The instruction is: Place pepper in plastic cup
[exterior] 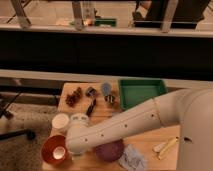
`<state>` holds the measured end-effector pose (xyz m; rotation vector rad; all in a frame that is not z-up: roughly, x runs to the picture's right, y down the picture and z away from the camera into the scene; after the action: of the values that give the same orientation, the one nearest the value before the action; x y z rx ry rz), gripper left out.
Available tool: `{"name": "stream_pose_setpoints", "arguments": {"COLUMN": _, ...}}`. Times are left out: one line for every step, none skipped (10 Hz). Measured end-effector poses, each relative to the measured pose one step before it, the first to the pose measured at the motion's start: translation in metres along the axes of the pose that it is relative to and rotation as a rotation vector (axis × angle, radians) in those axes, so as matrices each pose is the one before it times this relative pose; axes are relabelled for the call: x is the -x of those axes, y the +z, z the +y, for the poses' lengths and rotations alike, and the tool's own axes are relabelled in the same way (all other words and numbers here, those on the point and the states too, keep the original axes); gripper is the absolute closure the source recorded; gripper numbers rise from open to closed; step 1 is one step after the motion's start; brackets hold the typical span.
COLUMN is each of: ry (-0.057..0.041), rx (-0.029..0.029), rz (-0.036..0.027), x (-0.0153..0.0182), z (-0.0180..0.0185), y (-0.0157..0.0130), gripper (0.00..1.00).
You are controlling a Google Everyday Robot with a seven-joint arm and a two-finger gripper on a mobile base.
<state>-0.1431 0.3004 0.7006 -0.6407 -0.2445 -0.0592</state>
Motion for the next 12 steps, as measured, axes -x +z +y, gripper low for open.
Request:
{"name": "stream_pose_setpoints", "arguments": {"ry": 0.029, "rx": -0.00552, "rz": -0.00127, "x": -0.01121, "z": -0.00571, "y": -0.00177, "gripper": 0.42}}
{"name": "stream_pose_setpoints", "arguments": {"ry": 0.03328, "rx": -0.01075, "rz": -0.00147, "x": -0.01191, "z": -0.00886, "y": -0.00293, "gripper": 0.42}}
{"name": "stream_pose_setpoints", "arguments": {"ry": 0.02544, "rx": -0.00724, "rz": -0.00198, "x": -0.00836, "z": -0.00756, "y": -0.00252, "gripper": 0.42}}
{"name": "stream_pose_setpoints", "arguments": {"ry": 0.03355, "rx": -0.00723, "rz": -0.0002, "x": -0.01206, "z": -0.00699, "y": -0.00231, "gripper": 0.42}}
{"name": "stream_pose_setpoints", "arguments": {"ry": 0.02676, "rx": -0.00574, "rz": 0.00044, "x": -0.00438, "z": -0.00342, "y": -0.00108, "gripper": 0.42}}
{"name": "stream_pose_setpoints", "arguments": {"ry": 0.02141, "rx": -0.00347, "rz": -0.00028, "x": 0.00044, "z": -0.00203, "y": -0.00018, "gripper": 0.42}}
{"name": "stream_pose_setpoints", "arguments": {"ry": 0.01742, "rx": -0.00697, "rz": 0.00095, "x": 0.00112, "z": -0.00299, "y": 0.00023, "gripper": 0.42}}
{"name": "stream_pose_setpoints", "arguments": {"ry": 0.02052, "rx": -0.00323, "rz": 0.00606, "x": 0.00215, "z": 0.00016, "y": 0.00173, "gripper": 0.42}}
{"name": "stream_pose_setpoints", "arguments": {"ry": 0.00744, "rx": -0.00415, "rz": 0.00251, "x": 0.00341, "z": 0.00029, "y": 0.00154, "gripper": 0.42}}
{"name": "stream_pose_setpoints", "arguments": {"ry": 0.00473, "rx": 0.00075, "rz": 0.00471, "x": 0.00309, "z": 0.00154, "y": 0.00154, "gripper": 0.42}}
{"name": "stream_pose_setpoints", "arguments": {"ry": 0.0104, "rx": -0.00069, "rz": 0.00255, "x": 0.00205, "z": 0.0009, "y": 0.00147, "gripper": 0.42}}
{"name": "stream_pose_setpoints", "arguments": {"ry": 0.01268, "rx": -0.00138, "rz": 0.00852, "x": 0.00025, "z": 0.00107, "y": 0.00169, "gripper": 0.42}}
